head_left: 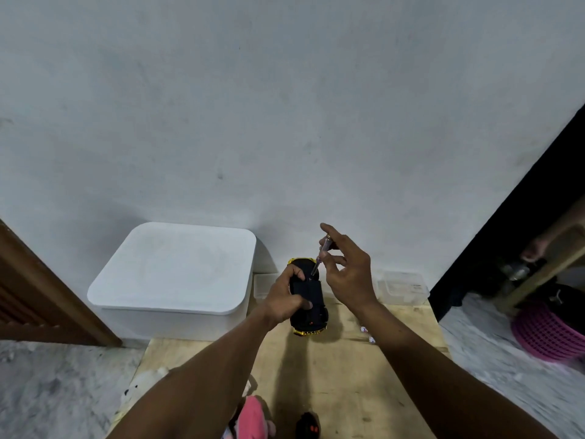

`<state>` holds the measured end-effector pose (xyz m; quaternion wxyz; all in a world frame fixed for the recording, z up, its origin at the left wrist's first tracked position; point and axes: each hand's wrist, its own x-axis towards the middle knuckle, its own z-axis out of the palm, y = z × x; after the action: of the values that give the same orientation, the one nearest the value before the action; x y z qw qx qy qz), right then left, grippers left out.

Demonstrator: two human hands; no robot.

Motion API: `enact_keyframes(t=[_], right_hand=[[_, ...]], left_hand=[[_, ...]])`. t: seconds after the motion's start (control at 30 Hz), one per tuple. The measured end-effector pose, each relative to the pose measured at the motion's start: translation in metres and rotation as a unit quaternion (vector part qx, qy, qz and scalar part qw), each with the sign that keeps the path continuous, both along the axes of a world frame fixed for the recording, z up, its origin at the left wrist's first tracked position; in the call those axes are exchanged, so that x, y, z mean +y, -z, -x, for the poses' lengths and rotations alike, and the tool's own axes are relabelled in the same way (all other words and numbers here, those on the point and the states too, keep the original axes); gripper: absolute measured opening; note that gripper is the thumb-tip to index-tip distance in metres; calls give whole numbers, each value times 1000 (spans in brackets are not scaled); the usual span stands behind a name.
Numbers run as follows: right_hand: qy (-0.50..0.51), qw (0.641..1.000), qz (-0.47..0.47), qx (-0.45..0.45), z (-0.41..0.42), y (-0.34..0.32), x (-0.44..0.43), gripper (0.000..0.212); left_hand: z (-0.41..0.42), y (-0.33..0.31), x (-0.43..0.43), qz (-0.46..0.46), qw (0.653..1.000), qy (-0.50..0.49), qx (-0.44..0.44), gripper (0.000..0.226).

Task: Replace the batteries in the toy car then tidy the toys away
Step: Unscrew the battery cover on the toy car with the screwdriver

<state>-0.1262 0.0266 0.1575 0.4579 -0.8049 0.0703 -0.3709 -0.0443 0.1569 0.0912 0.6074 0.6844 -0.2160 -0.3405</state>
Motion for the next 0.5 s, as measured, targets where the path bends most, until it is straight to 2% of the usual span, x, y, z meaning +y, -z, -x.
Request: enact_keyframes(t=[0.2, 0.33, 0.5], right_hand=[[6, 1000, -2, -10, 2, 0, 1, 42], [-7, 1000, -7, 11, 1, 0, 0, 49], [13, 1000, 10, -2, 3, -3, 2, 35]], left_hand=[[-1, 1, 0, 3, 1000, 0, -3, 49], [-2, 1, 0, 3, 1000, -2, -1, 48], [-3, -2, -1, 6, 1000, -1, -7, 48]])
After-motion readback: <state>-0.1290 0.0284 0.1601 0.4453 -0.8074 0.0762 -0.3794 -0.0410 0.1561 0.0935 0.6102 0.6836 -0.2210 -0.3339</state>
